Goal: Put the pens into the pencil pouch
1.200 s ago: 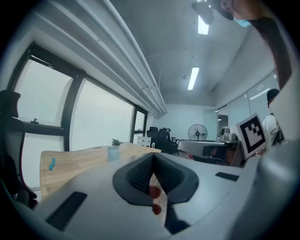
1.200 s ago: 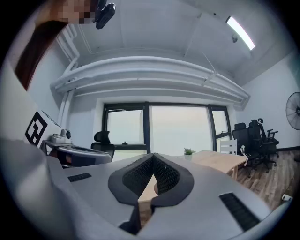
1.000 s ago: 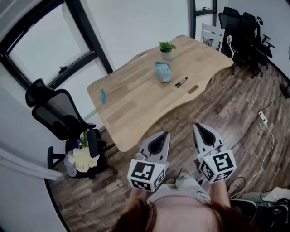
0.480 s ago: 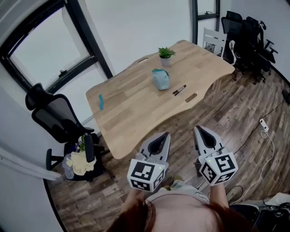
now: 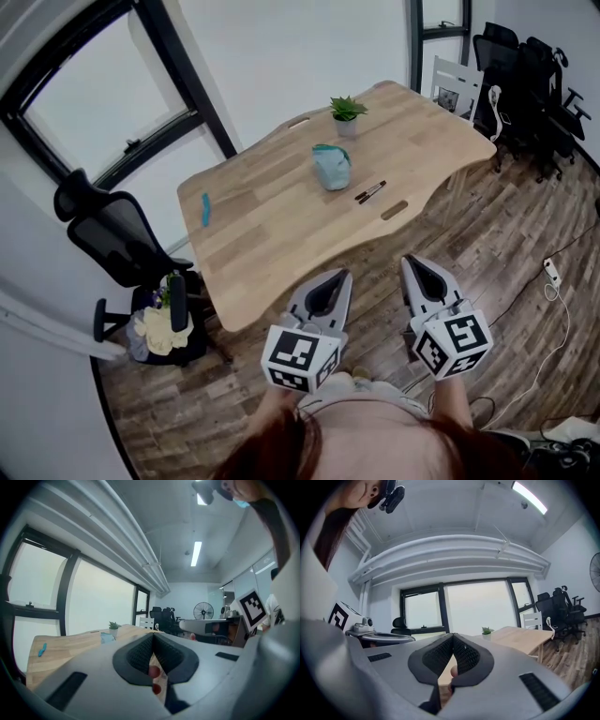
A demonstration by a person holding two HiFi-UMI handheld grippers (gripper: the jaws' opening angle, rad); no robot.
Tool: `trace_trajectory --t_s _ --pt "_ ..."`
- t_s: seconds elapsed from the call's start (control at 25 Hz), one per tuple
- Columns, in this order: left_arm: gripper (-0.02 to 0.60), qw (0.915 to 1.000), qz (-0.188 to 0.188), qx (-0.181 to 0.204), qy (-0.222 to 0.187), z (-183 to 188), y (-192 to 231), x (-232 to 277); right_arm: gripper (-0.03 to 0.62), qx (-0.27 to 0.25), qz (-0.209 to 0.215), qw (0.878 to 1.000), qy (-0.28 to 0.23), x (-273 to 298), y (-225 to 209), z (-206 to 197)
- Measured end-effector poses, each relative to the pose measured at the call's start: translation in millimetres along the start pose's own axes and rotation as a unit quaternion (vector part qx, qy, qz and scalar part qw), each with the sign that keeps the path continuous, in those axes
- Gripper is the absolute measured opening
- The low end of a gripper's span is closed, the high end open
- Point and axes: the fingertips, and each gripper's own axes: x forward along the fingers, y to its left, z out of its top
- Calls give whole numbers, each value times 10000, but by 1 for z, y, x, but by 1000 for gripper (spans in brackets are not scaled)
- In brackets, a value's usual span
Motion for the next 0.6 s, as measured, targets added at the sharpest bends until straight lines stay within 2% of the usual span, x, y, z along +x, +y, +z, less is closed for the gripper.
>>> trace_trajectory --t_s 0.28,0.6 --pt "2 9997 201 -62 122 -2 8 16 0 7 163 9999 45 22 -17 -6" --pt "2 9998 145 -31 103 4 33 57 0 22 156 9999 17 64 -41 -8"
